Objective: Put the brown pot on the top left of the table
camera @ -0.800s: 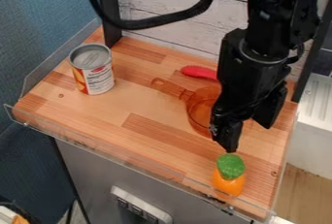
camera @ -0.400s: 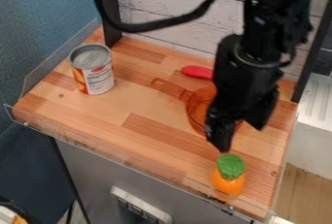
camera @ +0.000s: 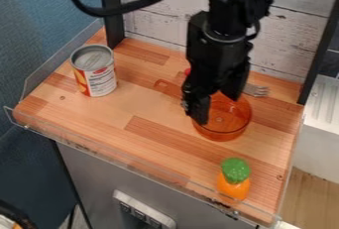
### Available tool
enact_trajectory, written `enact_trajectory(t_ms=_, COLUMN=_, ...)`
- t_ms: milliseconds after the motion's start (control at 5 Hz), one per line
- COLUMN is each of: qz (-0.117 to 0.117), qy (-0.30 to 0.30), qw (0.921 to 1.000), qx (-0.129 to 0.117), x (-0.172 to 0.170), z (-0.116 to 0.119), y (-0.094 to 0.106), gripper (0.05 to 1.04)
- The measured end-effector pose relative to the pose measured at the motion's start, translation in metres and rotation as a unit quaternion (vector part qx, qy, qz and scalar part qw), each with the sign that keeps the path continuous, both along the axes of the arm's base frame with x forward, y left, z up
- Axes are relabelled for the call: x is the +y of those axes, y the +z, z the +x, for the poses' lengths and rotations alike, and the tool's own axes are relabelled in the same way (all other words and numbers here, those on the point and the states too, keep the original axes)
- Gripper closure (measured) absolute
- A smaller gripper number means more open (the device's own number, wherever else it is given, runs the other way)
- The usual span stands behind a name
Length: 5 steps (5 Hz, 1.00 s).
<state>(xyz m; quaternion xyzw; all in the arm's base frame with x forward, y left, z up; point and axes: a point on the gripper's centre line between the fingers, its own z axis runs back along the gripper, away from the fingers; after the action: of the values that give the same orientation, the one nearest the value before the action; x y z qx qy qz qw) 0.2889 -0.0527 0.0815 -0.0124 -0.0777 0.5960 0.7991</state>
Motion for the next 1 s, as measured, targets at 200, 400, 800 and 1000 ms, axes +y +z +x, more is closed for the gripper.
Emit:
enact_trajectory(t_ms=200, qz=0.023, qy=0.008, qw=0.9997, qx=-0.003, x=0.014, z=0.009, y=-0.015, gripper=0.083)
enact_trajectory(t_ms=400, qz=0.051, qy=0.007, qw=0.9986, qx=-0.011, x=0.022, z=0.018, y=-0.03, gripper=0.083)
enact_trajectory(t_ms=800, qz=0.087, qy=-0.008, qw=0.9962, qx=0.006, x=0.031, z=0.021, y=-0.057, gripper=0.083)
enact_trajectory(t_ms=1000, qz=0.092, qy=-0.011, qw=0.9954, qx=0.023, x=0.032, z=0.018, y=-0.068, gripper=0.135)
